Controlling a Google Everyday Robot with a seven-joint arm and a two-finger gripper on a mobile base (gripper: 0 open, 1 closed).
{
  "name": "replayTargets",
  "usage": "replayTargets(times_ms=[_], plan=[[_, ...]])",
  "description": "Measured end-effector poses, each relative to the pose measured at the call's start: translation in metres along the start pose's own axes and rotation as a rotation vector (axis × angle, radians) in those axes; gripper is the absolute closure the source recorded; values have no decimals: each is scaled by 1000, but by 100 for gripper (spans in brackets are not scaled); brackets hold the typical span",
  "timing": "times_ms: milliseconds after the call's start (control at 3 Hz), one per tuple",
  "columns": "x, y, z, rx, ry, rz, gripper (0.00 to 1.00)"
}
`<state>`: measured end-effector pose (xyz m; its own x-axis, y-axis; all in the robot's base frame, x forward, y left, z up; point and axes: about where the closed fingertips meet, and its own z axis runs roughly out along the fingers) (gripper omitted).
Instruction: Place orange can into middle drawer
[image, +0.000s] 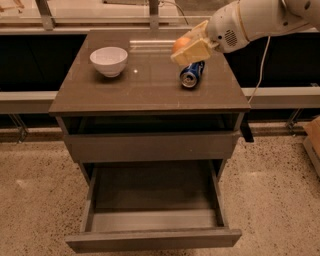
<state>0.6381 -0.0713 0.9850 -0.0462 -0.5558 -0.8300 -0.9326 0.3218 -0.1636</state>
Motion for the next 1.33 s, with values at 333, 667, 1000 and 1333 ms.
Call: replayTargets(times_ms=[333, 667, 1000, 1333], plan=[[12, -3, 23, -52, -46, 47, 100], [32, 16, 55, -76, -139, 74, 100], [68, 49, 100, -99, -151, 96, 100], [107, 78, 135, -125, -122, 118, 100]])
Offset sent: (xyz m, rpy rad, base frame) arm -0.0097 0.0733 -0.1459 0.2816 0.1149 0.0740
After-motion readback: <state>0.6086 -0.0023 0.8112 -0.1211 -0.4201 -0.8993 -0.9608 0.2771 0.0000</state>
